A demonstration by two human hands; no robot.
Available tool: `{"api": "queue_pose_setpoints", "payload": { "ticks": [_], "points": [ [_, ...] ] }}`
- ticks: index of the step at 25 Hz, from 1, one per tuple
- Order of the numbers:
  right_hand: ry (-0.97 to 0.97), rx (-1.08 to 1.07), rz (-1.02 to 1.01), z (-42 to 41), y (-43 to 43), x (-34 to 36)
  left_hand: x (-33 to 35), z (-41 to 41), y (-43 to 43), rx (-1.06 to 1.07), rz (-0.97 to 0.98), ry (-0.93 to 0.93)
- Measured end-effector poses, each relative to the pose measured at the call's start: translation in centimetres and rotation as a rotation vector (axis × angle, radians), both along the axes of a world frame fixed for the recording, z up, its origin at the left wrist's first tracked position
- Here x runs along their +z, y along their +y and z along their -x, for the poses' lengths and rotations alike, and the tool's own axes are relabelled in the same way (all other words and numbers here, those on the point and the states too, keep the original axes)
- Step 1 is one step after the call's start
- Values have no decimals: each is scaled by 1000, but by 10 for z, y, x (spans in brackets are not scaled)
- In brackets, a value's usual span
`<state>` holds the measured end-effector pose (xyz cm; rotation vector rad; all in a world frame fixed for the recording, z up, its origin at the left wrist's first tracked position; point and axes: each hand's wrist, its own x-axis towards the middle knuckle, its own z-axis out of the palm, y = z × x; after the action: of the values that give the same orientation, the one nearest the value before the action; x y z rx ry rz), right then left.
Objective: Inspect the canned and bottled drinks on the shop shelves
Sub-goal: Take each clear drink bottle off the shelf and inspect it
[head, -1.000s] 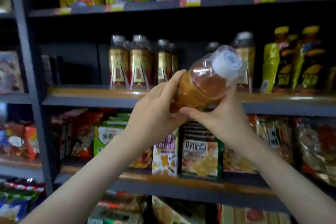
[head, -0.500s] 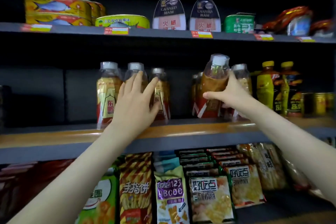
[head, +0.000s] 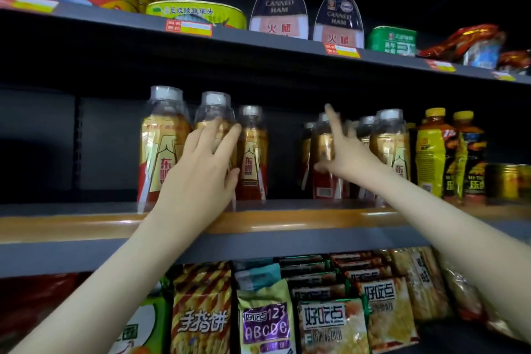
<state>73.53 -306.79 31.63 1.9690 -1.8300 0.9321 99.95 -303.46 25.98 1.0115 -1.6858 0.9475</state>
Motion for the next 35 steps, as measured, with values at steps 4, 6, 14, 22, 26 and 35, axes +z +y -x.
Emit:
{"api": "queue_pose_setpoints", "payload": {
  "ticks": [4,6,14,22,26,35],
  "points": [
    [-101,-40,-154,3,-6,-3,1,-7,-3,-15,10,-29],
    [-194,-13,-160,11,-10,-4,-2,-9,-6,-23,35,-39],
    [-308,139,-52,16,-1,-5,-6,-5,-15,49,133,-2],
    [-178,119,-108,6,-11,-16,-4,-6,-15,88,83,-33],
    [-135,3,-115,6,-14,-11,-4,-6,-14,101,61,-36],
    [858,-268,110,-8,-16,-3,-1,-8,-9,91,25,-32]
  ]
}}
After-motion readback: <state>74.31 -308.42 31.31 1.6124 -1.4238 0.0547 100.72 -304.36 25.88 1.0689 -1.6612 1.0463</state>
